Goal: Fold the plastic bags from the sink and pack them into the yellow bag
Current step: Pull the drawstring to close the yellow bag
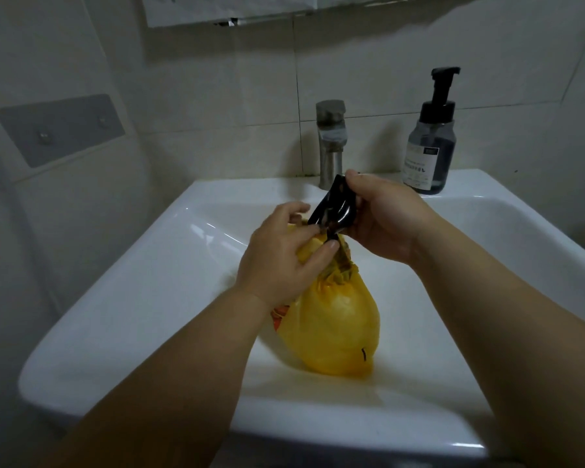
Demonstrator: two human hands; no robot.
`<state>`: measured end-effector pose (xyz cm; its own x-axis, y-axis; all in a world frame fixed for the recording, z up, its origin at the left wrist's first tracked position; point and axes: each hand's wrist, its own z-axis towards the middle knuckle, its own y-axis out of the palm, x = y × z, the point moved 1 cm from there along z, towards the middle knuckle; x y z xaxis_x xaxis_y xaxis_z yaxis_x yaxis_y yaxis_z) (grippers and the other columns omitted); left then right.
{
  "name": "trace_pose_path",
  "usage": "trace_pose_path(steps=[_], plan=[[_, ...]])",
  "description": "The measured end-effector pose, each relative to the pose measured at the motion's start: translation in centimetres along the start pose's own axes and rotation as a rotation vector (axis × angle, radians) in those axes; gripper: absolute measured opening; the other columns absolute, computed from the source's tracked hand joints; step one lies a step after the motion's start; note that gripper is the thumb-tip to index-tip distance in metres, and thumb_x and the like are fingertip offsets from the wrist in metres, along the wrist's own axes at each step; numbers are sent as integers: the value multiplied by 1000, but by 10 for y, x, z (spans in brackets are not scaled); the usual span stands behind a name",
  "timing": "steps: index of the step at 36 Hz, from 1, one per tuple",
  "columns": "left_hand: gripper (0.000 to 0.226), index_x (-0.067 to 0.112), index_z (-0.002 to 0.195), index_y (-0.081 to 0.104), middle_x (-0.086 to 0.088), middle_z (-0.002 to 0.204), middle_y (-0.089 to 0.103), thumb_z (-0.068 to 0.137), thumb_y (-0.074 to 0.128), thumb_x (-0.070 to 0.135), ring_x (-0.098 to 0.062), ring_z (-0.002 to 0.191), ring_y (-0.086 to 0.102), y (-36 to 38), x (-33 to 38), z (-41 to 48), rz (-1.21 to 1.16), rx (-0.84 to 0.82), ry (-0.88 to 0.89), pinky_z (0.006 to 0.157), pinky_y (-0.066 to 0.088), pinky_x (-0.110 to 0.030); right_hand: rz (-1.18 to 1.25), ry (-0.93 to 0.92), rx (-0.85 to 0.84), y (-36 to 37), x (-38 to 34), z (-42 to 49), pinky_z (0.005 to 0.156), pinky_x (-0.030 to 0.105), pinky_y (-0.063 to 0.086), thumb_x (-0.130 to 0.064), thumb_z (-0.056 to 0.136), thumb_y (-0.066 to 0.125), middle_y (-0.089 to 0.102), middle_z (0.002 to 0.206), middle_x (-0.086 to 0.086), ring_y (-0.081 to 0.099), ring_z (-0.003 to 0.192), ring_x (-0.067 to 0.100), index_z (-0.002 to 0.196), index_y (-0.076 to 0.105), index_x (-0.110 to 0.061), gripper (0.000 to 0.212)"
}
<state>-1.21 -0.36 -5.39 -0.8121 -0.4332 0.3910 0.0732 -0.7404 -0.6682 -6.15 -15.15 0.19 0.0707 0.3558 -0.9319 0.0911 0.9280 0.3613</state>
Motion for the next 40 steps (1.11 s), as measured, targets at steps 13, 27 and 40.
trace_pose_path(steps=[13, 27, 40], plan=[[56, 11, 86, 72, 1, 78, 64, 98, 26, 41, -21, 74, 59, 6, 4, 1, 173, -110, 117, 70, 39, -32, -5, -90, 59, 2, -4, -5, 93, 43, 49, -23, 100, 44, 55, 78, 6, 52, 82, 25, 95, 54, -5, 21], [51, 12, 102, 73, 3, 110, 63, 97, 30, 40, -20, 107, 55, 0, 15, -1, -151, -78, 128, 98, 39, -58, -43, 30, -83, 1, -7, -11, 59, 24, 52, -22, 98, 46, 54, 73, 5, 57, 61, 13, 97, 51, -7, 15], [45, 29, 63, 36, -8, 95, 65, 96, 14, 48, -33, 107, 56, 7, 20, -1, 78, -302, 10, 105, 32, -45, -17, -135, 7, 1, -11, -16, 61, 24, 49, -15, 99, 44, 56, 61, 1, 55, 58, 11, 85, 49, -9, 16]])
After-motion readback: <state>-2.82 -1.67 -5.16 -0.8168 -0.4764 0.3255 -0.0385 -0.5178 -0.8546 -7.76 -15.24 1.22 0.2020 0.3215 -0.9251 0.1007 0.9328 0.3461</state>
